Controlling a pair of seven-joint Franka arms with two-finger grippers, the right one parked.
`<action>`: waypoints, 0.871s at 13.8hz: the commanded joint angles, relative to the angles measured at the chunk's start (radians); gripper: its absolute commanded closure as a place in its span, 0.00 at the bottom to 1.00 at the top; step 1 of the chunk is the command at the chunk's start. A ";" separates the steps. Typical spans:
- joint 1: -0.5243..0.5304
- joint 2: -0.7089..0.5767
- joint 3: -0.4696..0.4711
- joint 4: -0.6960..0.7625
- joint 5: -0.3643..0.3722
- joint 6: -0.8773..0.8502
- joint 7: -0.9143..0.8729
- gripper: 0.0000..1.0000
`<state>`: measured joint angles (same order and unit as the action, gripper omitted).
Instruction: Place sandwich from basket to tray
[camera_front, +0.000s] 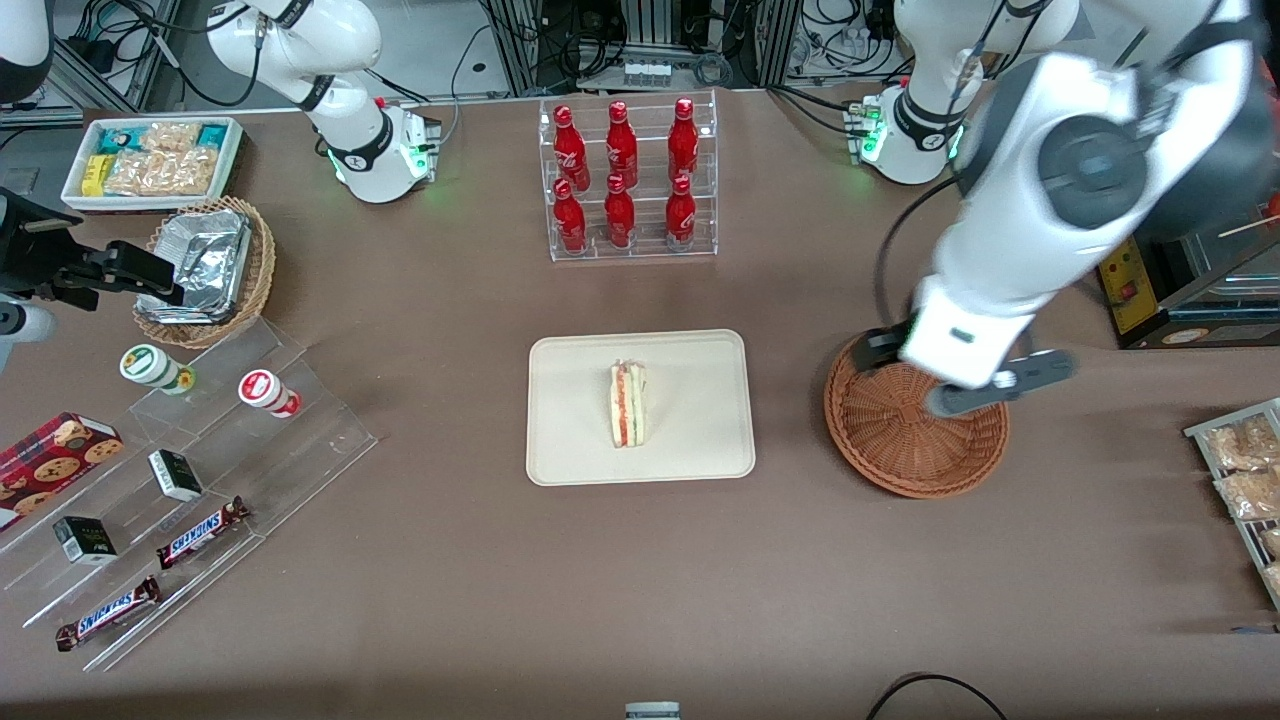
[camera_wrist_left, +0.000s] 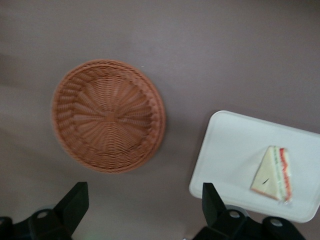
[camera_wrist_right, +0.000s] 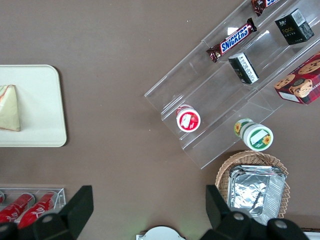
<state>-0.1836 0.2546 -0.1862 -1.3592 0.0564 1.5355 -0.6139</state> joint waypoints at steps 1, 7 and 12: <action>0.047 -0.104 -0.012 -0.073 -0.001 -0.060 0.133 0.00; 0.151 -0.254 -0.007 -0.222 -0.019 -0.075 0.374 0.00; 0.118 -0.299 0.149 -0.218 -0.043 -0.097 0.526 0.00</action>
<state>-0.0524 -0.0023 -0.0860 -1.5519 0.0296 1.4569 -0.1470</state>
